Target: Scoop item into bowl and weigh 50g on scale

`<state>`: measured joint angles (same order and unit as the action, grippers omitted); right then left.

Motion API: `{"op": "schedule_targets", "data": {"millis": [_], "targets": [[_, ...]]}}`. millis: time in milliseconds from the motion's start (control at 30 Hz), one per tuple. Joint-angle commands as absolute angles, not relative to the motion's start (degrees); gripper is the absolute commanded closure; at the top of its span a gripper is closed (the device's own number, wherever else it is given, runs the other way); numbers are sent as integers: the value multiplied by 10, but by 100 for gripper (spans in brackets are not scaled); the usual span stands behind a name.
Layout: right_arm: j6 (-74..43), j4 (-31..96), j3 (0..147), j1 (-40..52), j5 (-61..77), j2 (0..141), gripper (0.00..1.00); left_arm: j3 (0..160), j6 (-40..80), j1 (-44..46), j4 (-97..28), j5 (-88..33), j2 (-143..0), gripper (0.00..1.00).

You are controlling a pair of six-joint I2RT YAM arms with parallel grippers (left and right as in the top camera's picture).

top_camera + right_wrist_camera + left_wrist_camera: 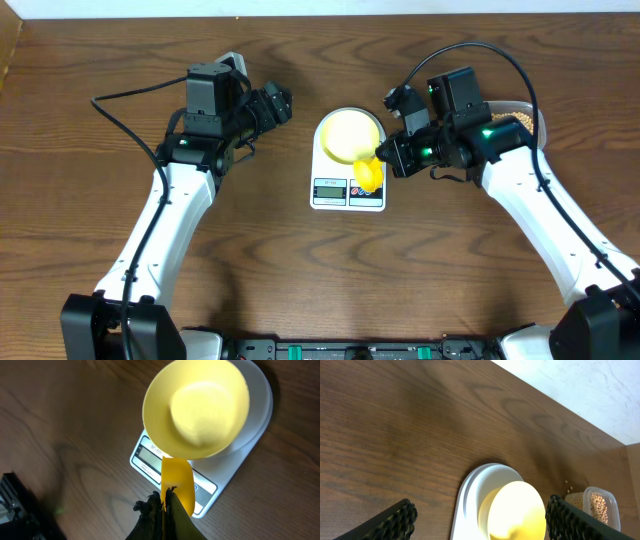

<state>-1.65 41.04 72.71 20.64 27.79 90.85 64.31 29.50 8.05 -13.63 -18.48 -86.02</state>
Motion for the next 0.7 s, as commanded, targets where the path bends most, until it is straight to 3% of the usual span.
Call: {"op": "schedule_targets", "data": {"millis": [0,667], "targets": [[-5,409,733,211,271,922,99,647,281,81,-137,-179,-852,16],[9,467,733,148,260,899,99,647,281,81,-137,-179,-852,16]]}}
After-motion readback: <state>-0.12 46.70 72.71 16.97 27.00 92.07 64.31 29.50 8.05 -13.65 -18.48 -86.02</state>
